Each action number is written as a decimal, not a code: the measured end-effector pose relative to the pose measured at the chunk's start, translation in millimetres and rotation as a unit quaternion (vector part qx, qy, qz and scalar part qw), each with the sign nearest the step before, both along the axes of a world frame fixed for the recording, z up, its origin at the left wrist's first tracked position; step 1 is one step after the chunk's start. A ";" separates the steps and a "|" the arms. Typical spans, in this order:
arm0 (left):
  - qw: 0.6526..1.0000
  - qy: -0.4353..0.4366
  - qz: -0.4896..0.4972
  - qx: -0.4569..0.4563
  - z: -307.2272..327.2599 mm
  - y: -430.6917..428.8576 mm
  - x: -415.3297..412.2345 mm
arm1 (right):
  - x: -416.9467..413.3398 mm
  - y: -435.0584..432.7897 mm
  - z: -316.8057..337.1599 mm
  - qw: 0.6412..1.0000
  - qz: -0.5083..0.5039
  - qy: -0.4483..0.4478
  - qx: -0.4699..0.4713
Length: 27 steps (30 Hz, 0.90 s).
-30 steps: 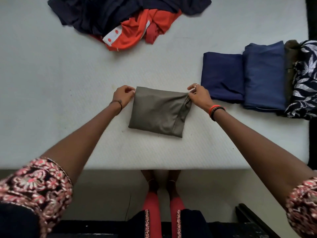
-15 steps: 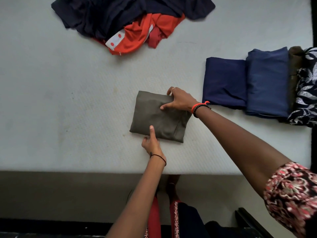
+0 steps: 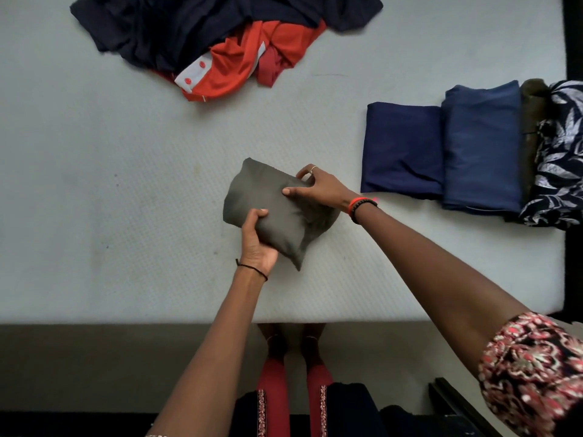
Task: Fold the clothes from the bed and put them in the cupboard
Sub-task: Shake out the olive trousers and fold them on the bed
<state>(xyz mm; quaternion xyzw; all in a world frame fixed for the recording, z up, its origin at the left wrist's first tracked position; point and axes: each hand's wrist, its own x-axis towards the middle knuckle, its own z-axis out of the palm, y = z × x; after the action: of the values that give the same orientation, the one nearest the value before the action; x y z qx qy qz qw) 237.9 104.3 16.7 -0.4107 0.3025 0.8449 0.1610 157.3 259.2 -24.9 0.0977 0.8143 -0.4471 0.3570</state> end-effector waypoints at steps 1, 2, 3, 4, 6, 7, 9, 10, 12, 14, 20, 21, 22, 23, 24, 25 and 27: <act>1.000 0.015 -0.014 0.015 4.0 -4.6 -2.8 | 2.0 3.5 2.8 0.999 -0.021 -0.017 -0.025; 0.999 0.026 -0.030 0.033 8.4 -8.3 -5.8 | 4.2 7.8 7.1 0.997 -0.041 -0.037 -0.058; 0.997 0.034 -0.049 0.050 11.2 -12.3 -7.6 | 7.6 11.9 11.8 0.991 -0.056 -0.063 -0.100; 0.994 0.039 -0.073 0.067 13.7 -13.8 -9.7 | 11.9 17.5 17.8 0.982 -0.071 -0.094 -0.149; 0.985 0.053 -0.128 0.104 18.8 -15.2 -11.7 | 26.0 26.1 28.1 0.949 -0.102 -0.172 -0.242; 0.979 0.056 -0.157 0.120 20.2 -13.8 -13.0 | 34.2 31.5 32.5 0.930 -0.121 -0.205 -0.279; 0.966 0.043 -0.212 0.140 21.1 -9.4 -15.0 | 51.9 42.9 39.3 0.896 -0.158 -0.247 -0.334; 0.961 0.030 -0.234 0.145 20.8 -7.3 -15.9 | 60.5 48.6 41.3 0.882 -0.177 -0.254 -0.354; 0.950 0.008 -0.275 0.148 19.1 1.7 -19.4 | 74.4 64.2 45.9 0.864 -0.216 -0.248 -0.382; 0.939 -0.009 -0.307 0.152 19.7 15.9 -24.0 | 84.9 82.1 50.9 0.855 -0.248 -0.231 -0.393; 0.914 -0.015 -0.389 0.111 24.3 81.8 -69.9 | 78.5 141.0 66.9 0.861 -0.327 -0.148 -0.361; 0.909 -0.004 -0.404 0.102 26.1 93.5 -83.9 | 71.6 150.1 69.0 0.860 -0.344 -0.128 -0.354; 0.903 0.007 -0.418 0.096 27.5 108.1 -99.0 | 63.6 162.0 69.8 0.861 -0.361 -0.103 -0.343; 0.899 0.022 -0.428 0.089 28.5 119.7 -113.6 | 54.3 169.8 70.4 0.862 -0.374 -0.081 -0.332; 0.896 0.039 -0.435 0.083 28.3 132.1 -127.3 | 44.7 178.6 68.5 0.864 -0.388 -0.057 -0.316; 0.894 0.054 -0.439 0.073 26.3 141.5 -139.0 | 35.2 185.0 66.3 0.866 -0.402 -0.033 -0.297; 0.893 0.065 -0.446 0.020 17.7 158.3 -151.8 | 21.0 197.9 54.2 0.873 -0.431 0.015 -0.227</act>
<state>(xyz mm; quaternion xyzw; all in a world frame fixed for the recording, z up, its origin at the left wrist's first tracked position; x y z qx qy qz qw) 86.1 262.6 34.3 -0.1733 0.4468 0.7151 0.5088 178.3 457.1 29.2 0.3484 0.5732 -0.7304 0.1290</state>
